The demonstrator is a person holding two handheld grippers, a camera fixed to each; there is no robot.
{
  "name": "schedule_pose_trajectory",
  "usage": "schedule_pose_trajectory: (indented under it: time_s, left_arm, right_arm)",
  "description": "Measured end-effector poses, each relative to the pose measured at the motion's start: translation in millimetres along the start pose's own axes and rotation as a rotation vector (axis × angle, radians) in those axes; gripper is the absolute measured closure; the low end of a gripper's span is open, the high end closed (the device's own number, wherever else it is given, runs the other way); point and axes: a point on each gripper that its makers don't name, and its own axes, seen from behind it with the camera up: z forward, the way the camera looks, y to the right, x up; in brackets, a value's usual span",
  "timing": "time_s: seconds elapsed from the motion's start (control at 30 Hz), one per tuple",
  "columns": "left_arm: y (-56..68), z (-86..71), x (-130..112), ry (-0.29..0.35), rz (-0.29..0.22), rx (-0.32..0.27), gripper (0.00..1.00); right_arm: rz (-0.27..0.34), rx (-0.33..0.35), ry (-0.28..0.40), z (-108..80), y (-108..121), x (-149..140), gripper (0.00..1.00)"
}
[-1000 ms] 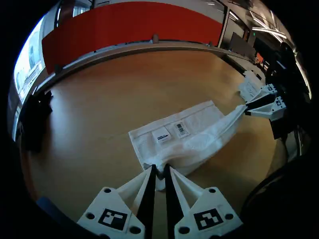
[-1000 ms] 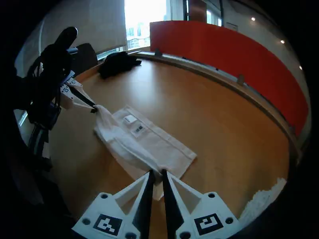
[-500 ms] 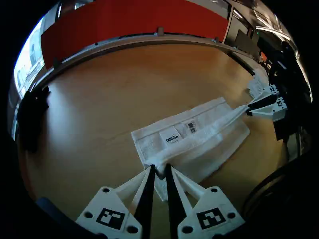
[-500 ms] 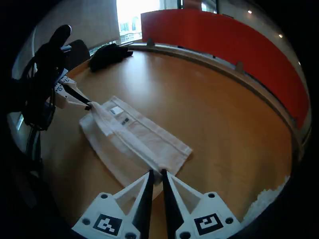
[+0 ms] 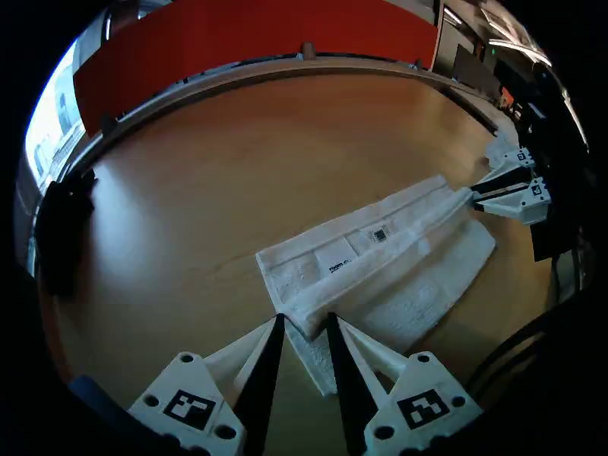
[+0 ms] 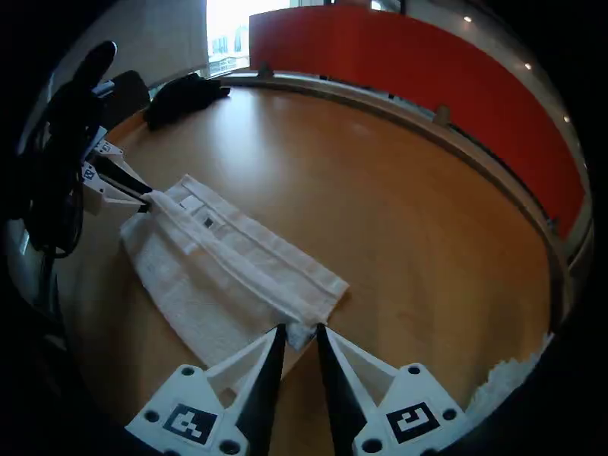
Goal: Fold towel
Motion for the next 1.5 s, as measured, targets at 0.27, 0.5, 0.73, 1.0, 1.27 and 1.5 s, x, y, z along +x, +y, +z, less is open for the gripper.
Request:
schedule_pose_trajectory:
  time_s: [0.27, 0.5, 0.73, 1.0, 1.27, 1.5]
  left_arm:
    - [-5.9, 2.5, 3.2, 0.001, 0.007, 0.017, 0.60]
    - [-16.2, 8.4, 12.0, 0.013, 0.037, 0.049, 0.56]
    - [-26.5, 8.3, 22.1, 0.028, 0.051, 0.086, 0.39]
    - [-34.0, 2.5, 26.1, 0.038, 0.029, 0.104, 0.19]
    - [-35.6, -3.2, 27.1, 0.040, 0.004, 0.102, 0.03]
    - [-33.5, -6.0, 21.4, 0.039, -0.012, 0.098, 0.02]
  right_arm:
    - [0.008, -0.014, 0.003, 0.7, 4.4, 3.0, 0.63]
    - [0.018, -0.034, 0.011, 4.7, 12.5, 9.2, 0.57]
    - [0.007, -0.056, 0.019, 5.4, 20.5, 16.3, 0.39]
    - [-0.002, -0.090, 0.032, 4.2, 29.9, 23.1, 0.09]
    - [0.001, -0.103, 0.051, 2.3, 32.2, 28.0, 0.09]
    - [0.002, -0.097, 0.057, -5.0, 26.4, 26.1, 0.09]
